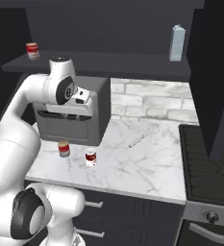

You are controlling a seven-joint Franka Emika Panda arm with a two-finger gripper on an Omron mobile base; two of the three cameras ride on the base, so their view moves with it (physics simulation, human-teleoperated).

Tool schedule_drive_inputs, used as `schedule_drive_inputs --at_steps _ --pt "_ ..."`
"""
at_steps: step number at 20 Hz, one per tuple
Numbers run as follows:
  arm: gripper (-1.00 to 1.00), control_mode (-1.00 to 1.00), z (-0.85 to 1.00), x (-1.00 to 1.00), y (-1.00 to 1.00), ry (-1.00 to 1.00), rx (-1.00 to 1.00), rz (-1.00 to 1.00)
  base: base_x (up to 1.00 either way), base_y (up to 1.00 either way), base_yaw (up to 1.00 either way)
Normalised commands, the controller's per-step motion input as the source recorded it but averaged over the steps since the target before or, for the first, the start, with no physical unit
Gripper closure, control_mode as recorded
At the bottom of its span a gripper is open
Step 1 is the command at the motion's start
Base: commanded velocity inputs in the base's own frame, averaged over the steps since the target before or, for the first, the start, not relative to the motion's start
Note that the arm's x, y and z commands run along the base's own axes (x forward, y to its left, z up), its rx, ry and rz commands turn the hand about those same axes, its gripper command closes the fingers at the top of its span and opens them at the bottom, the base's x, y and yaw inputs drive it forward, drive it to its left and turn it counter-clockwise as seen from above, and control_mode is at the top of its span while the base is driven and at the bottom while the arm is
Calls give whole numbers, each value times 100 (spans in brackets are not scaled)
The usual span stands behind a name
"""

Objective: Pick the cans from the counter and place them in their designated side in the cabinet.

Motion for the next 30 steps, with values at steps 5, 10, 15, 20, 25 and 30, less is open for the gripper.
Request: schedule_drive_inputs --at_steps 5,10,15,20,25,30 --pt "-100 -100 -3 -12 4 -2 0 0 0 0 0" --pt "-100 -100 -23 -23 5 -2 -1 0 0 0 0" --pt "-100 -100 -24 -13 -1 -3 0 0 0 0 0" --pt "-100 -100 -19 -7 -7 -7 0 3 0 0 0" --pt "-100 -100 -18 0 -5 -6 0 4 0 0 0" --pt "-100 -100 -16 0 -12 -5 -1 5 0 0 0"
